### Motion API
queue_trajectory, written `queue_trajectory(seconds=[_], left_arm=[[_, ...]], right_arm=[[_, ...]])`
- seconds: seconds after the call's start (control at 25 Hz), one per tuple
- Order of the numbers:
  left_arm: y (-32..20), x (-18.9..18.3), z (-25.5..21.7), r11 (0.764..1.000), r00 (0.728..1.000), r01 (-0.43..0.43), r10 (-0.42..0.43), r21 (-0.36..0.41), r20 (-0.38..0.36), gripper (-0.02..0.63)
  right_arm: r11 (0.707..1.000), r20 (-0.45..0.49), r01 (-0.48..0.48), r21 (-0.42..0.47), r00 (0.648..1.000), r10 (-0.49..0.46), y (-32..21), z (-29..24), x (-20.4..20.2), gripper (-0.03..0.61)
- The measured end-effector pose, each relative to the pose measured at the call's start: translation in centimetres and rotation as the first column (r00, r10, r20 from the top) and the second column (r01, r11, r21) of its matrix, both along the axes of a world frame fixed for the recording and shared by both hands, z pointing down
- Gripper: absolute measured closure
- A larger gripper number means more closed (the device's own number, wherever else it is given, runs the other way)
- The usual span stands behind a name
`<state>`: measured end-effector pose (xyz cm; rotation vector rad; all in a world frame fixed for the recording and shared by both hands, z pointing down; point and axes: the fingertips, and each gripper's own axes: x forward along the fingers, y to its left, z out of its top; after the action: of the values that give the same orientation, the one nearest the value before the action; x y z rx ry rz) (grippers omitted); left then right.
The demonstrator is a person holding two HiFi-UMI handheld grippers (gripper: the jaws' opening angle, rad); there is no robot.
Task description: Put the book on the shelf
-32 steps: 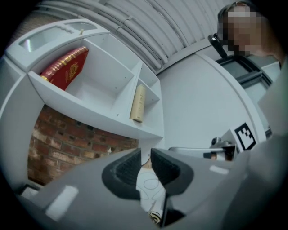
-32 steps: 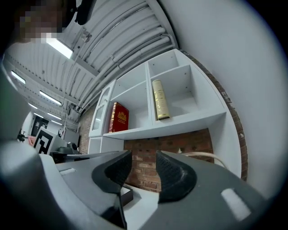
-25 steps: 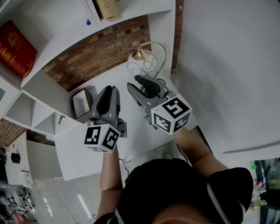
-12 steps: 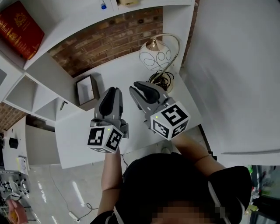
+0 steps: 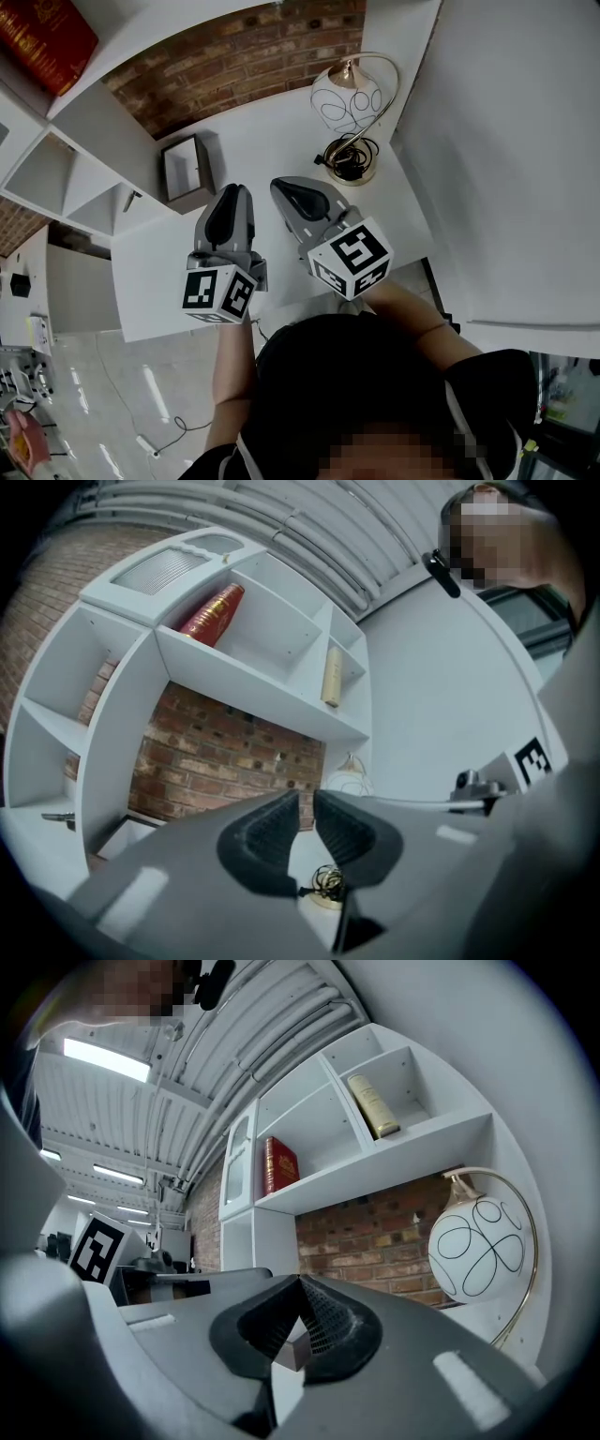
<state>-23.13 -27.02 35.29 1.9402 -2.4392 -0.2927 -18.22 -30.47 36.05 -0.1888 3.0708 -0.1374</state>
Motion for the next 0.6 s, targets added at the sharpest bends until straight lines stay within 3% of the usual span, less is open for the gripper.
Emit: queue_trajectory(seconds=[0.6], left_arm=[[1.4, -0.4, 0.6, 1.0, 1.0, 0.002, -0.002, -0.026, 0.001, 0.561]], right_arm=[[0.999, -0.001, 0.035, 0.038, 0.999, -0.035, 2.3, -0.2, -0.8, 0.581]])
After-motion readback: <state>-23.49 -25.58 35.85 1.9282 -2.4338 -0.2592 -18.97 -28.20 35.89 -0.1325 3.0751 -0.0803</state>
